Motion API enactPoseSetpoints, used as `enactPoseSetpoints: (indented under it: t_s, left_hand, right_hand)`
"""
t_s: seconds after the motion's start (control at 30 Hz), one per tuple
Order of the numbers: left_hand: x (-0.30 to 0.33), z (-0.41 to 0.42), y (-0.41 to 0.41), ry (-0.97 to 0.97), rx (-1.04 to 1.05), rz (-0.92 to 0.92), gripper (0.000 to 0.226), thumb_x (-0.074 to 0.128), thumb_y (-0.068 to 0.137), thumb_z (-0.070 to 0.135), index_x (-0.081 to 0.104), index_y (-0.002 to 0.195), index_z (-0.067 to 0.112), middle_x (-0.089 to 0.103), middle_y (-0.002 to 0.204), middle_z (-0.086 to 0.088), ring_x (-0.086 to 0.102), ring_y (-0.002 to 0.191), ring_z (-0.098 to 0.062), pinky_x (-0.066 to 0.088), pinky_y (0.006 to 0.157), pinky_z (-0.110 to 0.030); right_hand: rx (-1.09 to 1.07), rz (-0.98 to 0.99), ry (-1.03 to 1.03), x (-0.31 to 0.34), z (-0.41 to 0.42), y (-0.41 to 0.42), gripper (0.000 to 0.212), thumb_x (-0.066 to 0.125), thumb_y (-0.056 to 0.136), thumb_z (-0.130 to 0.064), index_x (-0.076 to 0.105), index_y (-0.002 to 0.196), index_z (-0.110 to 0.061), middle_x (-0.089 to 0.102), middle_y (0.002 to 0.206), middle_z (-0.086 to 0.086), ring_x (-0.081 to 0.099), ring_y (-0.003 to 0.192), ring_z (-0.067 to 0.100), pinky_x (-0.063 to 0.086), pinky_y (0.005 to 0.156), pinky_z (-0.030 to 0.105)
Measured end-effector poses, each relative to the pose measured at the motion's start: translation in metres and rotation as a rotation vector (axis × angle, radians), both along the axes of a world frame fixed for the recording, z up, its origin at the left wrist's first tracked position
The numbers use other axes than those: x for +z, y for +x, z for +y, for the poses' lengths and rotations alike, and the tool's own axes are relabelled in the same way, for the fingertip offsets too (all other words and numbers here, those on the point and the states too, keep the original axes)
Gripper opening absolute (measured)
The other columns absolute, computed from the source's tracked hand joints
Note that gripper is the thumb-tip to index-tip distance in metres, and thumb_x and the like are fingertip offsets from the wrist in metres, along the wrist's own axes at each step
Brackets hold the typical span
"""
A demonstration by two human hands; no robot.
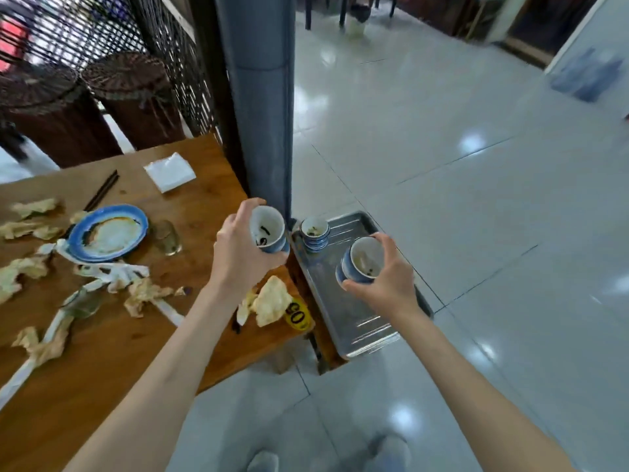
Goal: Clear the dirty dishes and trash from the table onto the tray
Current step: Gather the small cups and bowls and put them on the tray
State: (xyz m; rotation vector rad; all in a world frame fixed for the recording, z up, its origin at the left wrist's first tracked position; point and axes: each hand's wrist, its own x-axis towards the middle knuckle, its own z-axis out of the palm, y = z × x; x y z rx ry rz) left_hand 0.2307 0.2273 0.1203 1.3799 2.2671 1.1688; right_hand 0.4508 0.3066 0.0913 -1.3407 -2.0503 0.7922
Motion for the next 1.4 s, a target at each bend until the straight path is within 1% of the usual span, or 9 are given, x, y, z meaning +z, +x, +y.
enactPoseSetpoints:
  t_s: [0.17, 0.37, 0.43, 0.5, 0.6, 0.9, 1.07, 1.2, 1.4]
  left_hand:
    - [-0.017, 0.059, 0.061, -0.014, 0.096, -0.058, 0.078, 0.087, 0.061, 0.021, 0.045, 0.126, 0.027, 0.052, 0.109, 0.002, 0.045, 0.098, -0.013, 0.037, 0.076, -0.021]
    - [-0.048, 0.113, 0.112, -0.062, 0.241, -0.084, 0.083, 0.089, 0.057, 0.022, 0.045, 0.128, 0.027, 0.053, 0.108, 0.001, 0.044, 0.096, -0.01, 0.027, 0.066, -0.008]
    - [-0.061, 0.126, 0.123, -0.081, 0.282, -0.091, 0.084, 0.089, 0.057, 0.022, 0.045, 0.128, 0.027, 0.054, 0.109, 0.001, 0.043, 0.094, -0.008, 0.029, 0.067, -0.011]
    - [-0.074, 0.139, 0.131, -0.084, 0.31, -0.1, 0.084, 0.089, 0.056, 0.023, 0.045, 0.128, 0.027, 0.055, 0.109, 0.0, 0.044, 0.093, -0.009, 0.035, 0.075, -0.019]
    - [-0.099, 0.162, 0.136, -0.087, 0.345, -0.108, 0.084, 0.088, 0.056, 0.022, 0.044, 0.128, 0.026, 0.055, 0.107, -0.001, 0.049, 0.094, -0.014, 0.041, 0.077, -0.026]
    - [-0.199, 0.217, 0.138, -0.126, 0.519, -0.14, 0.084, 0.086, 0.053, 0.019, 0.047, 0.127, 0.03, 0.052, 0.105, 0.004, 0.052, 0.092, -0.016, 0.038, 0.076, -0.024]
    - [-0.27, 0.242, 0.13, -0.193, 0.559, -0.165, 0.089, 0.087, 0.054, 0.021, 0.041, 0.129, 0.035, 0.052, 0.114, 0.003, 0.054, 0.1, -0.018, 0.044, 0.083, -0.03]
    - [-0.325, 0.259, 0.123, -0.228, 0.586, -0.13, 0.09, 0.087, 0.055, 0.026, 0.039, 0.13, 0.037, 0.052, 0.117, 0.005, 0.053, 0.101, -0.014, 0.038, 0.081, -0.022]
    - [-0.382, 0.274, 0.113, -0.279, 0.633, -0.109, 0.091, 0.087, 0.06, 0.029, 0.035, 0.134, 0.039, 0.049, 0.122, 0.006, 0.051, 0.105, -0.01, 0.037, 0.082, -0.015]
  right_hand:
    - [0.083, -0.012, -0.046, -0.015, 0.075, 0.049, 0.079, 0.086, 0.056, -0.032, 0.041, 0.122, -0.027, 0.057, 0.101, -0.004, 0.057, 0.089, 0.017, 0.051, 0.076, 0.029]
    - [0.201, -0.039, -0.079, -0.047, 0.142, 0.076, 0.082, 0.087, 0.057, -0.03, 0.041, 0.125, -0.025, 0.057, 0.101, -0.006, 0.056, 0.089, 0.016, 0.049, 0.079, 0.028]
    - [0.229, -0.05, -0.082, -0.06, 0.16, 0.078, 0.081, 0.086, 0.057, -0.032, 0.042, 0.124, -0.025, 0.057, 0.098, -0.006, 0.056, 0.086, 0.016, 0.048, 0.077, 0.027]
    - [0.254, -0.066, -0.104, -0.073, 0.178, 0.077, 0.08, 0.085, 0.058, -0.033, 0.04, 0.124, -0.027, 0.058, 0.098, -0.005, 0.057, 0.086, 0.017, 0.049, 0.076, 0.027]
    - [0.285, -0.084, -0.125, -0.096, 0.205, 0.07, 0.078, 0.085, 0.059, -0.031, 0.04, 0.122, -0.029, 0.06, 0.099, -0.003, 0.058, 0.086, 0.018, 0.051, 0.075, 0.031]
    - [0.299, -0.062, -0.149, -0.179, 0.271, 0.042, 0.08, 0.086, 0.058, -0.029, 0.041, 0.124, -0.028, 0.058, 0.097, -0.005, 0.056, 0.085, 0.016, 0.046, 0.074, 0.026]
    - [0.371, -0.076, -0.156, -0.237, 0.306, 0.018, 0.081, 0.087, 0.058, -0.027, 0.041, 0.125, -0.027, 0.054, 0.098, -0.007, 0.053, 0.086, 0.014, 0.045, 0.075, 0.026]
    - [0.423, -0.131, -0.161, -0.285, 0.338, -0.002, 0.087, 0.088, 0.057, -0.028, 0.038, 0.129, -0.031, 0.053, 0.101, -0.007, 0.049, 0.089, 0.013, 0.038, 0.077, 0.023]
    - [0.444, -0.179, -0.123, -0.338, 0.38, -0.028, 0.088, 0.088, 0.058, -0.028, 0.039, 0.13, -0.028, 0.053, 0.103, -0.004, 0.046, 0.09, 0.013, 0.04, 0.079, 0.027]
